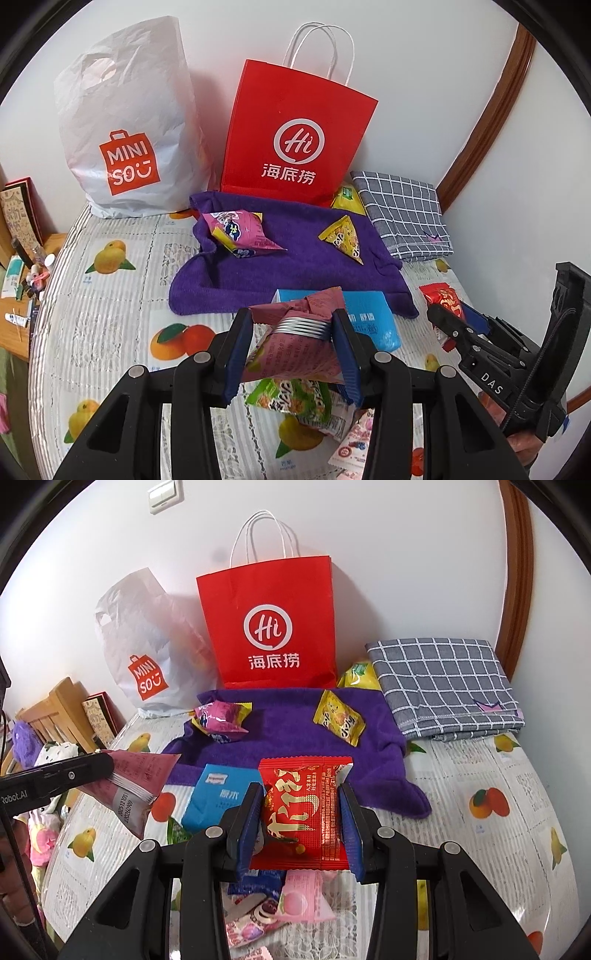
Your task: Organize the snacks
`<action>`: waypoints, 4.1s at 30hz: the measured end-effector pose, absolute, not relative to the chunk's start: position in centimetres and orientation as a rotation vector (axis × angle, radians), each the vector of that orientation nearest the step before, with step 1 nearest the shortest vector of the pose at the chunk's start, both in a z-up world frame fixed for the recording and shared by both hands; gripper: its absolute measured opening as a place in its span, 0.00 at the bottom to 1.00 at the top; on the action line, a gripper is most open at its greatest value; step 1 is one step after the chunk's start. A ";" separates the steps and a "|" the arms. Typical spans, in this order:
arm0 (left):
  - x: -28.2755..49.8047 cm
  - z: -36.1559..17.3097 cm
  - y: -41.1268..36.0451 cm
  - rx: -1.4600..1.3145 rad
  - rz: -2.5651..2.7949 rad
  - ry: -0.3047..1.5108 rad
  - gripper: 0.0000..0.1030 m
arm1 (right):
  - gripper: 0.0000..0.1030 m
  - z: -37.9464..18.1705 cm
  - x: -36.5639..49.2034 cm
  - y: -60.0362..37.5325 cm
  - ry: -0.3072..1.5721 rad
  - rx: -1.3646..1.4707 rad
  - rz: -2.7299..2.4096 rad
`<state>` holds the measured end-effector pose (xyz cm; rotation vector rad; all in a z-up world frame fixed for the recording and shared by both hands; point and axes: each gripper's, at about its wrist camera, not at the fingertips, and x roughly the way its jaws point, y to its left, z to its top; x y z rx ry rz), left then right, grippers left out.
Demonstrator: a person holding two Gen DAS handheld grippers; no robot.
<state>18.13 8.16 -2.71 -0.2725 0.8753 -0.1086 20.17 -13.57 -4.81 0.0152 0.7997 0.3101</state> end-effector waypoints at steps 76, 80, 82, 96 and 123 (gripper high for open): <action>32.9 -9.3 9.9 -0.211 -0.012 0.969 0.41 | 0.39 -11.9 37.0 -14.0 0.897 -0.068 0.311; 33.3 -9.5 9.6 -0.209 -0.020 0.966 0.41 | 0.39 -12.8 37.3 -13.7 0.910 -0.082 0.311; 33.4 -9.8 9.3 -0.208 -0.031 0.970 0.41 | 0.39 -13.3 37.5 -13.6 0.924 -0.070 0.318; 33.9 -12.0 8.5 -0.188 -0.019 1.053 0.41 | 0.39 -15.1 38.0 -13.5 0.969 -0.065 0.323; 31.2 -10.9 10.0 -0.212 -0.022 1.076 0.66 | 0.64 -15.4 38.3 -12.6 1.009 -0.097 0.331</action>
